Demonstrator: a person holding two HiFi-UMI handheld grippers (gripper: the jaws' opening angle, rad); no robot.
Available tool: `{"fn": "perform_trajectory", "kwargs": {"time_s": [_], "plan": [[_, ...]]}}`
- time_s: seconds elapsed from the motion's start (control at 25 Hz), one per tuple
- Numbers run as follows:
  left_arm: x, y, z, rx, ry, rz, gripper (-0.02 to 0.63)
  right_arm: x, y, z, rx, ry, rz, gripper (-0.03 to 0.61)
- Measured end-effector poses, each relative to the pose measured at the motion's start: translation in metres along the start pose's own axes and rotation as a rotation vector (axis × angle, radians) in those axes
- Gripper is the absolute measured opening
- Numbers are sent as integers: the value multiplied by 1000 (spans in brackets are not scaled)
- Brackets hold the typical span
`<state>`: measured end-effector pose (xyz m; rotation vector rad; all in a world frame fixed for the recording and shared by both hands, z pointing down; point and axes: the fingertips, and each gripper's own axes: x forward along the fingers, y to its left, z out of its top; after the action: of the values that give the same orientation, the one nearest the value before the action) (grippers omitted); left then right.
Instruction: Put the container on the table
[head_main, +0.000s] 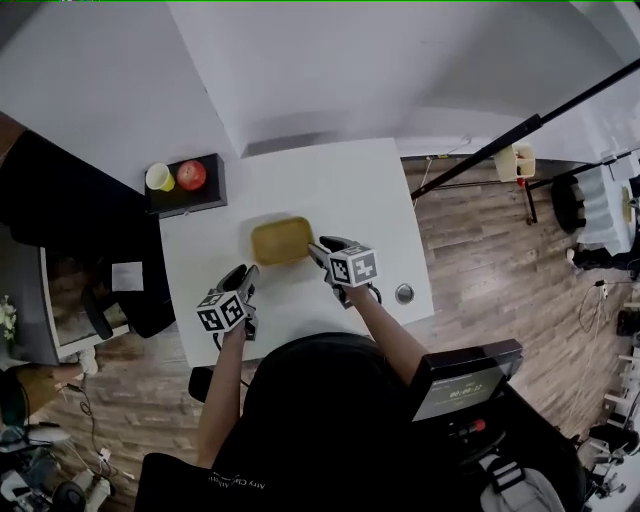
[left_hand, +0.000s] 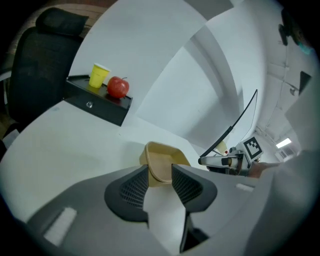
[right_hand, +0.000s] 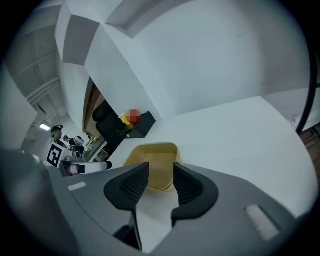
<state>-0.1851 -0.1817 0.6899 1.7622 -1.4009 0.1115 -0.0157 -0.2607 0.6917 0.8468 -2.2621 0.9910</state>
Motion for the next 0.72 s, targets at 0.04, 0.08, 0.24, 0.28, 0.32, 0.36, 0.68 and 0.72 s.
{"fn": "perform_trajectory", "kwargs": {"time_s": [0.04, 0.08, 0.24, 0.28, 0.32, 0.36, 0.68, 0.72], "plan": [[-1, -5, 3, 16, -9, -5, 137, -3, 3, 3, -18, -12, 3, 170], [-2, -10, 7, 32, -18, -12, 137, -6, 7, 5, -36, -22, 6, 170], [-7, -29, 19, 97, -44, -42, 137, -13, 21, 9, -89, -52, 19, 170], [-8, -35, 20, 116, -47, -54, 137, -16, 23, 8, -100, -60, 17, 170], [-8, -41, 20, 142, -48, -69, 137, -19, 25, 9, -114, -67, 14, 170], [-8, -47, 21, 174, -50, -84, 137, -22, 27, 10, -134, -74, 11, 170], [-18, -85, 36, 347, -110, -169, 137, -32, 72, 35, -326, -173, 55, 155], [-21, -90, 39, 359, -127, -175, 136, -35, 80, 38, -353, -193, 60, 150]]}}
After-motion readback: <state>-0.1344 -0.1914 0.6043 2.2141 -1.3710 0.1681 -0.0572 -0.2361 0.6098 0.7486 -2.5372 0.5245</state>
